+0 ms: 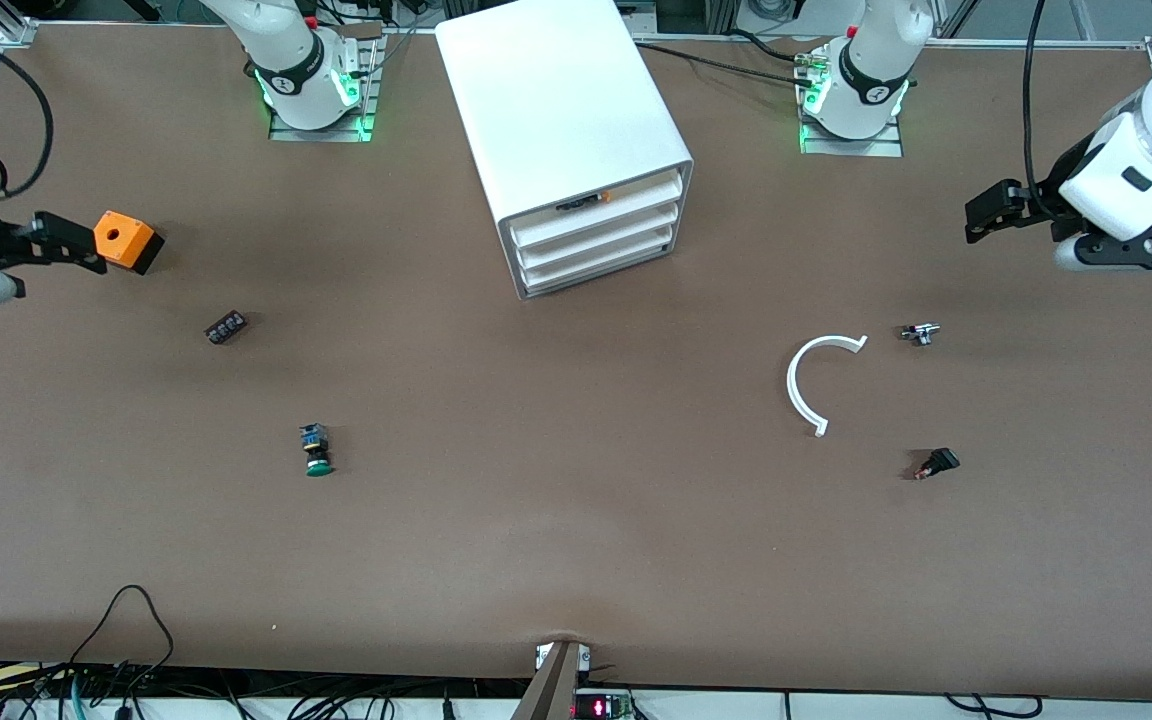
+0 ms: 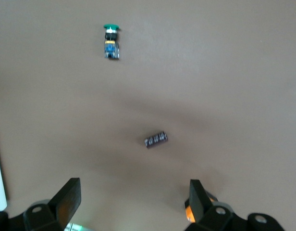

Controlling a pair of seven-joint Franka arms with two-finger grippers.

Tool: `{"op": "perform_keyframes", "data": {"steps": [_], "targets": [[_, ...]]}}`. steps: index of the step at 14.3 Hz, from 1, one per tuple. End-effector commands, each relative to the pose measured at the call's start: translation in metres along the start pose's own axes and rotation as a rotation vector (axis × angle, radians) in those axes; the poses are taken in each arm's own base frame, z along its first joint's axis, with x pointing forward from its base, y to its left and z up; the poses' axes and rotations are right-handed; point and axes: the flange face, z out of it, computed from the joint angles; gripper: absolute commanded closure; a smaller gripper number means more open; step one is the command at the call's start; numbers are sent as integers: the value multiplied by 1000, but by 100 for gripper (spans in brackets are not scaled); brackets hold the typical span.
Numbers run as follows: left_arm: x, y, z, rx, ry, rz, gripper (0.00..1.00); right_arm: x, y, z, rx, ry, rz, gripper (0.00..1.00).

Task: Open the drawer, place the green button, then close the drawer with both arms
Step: 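Move both grippers out from the rest pose toward the table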

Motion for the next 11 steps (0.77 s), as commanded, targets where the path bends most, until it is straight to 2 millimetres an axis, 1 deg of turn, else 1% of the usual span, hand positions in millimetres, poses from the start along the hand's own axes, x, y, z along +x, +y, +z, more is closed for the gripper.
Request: {"op": "perform_keyframes", "data": {"steps": [1,2,3,5,7,8,10,11], "targets": [[8,18,17,-2,-82,29,0,23,6,18,35,54,-8,0],[10,32,23,-26,-99,52,0,32,6,25,26,74,-6,0],[10,38,25,-67,-108,59,0,37,6,28,18,92,-6,0],[24,52,52,-158,-176,70,0,48,3,45,20,82,-13,0],[30,65,69,-210,-215,119,0,64,-16,56,-4,89,-68,0],[33,72,74,-249,-225,173,0,68,-17,61,-3,95,-72,0],[41,75,93,-346,-255,267,0,74,-18,74,7,90,-60,0],[43,77,104,-372,-272,331,0,82,-22,80,-1,106,-67,0]]}}
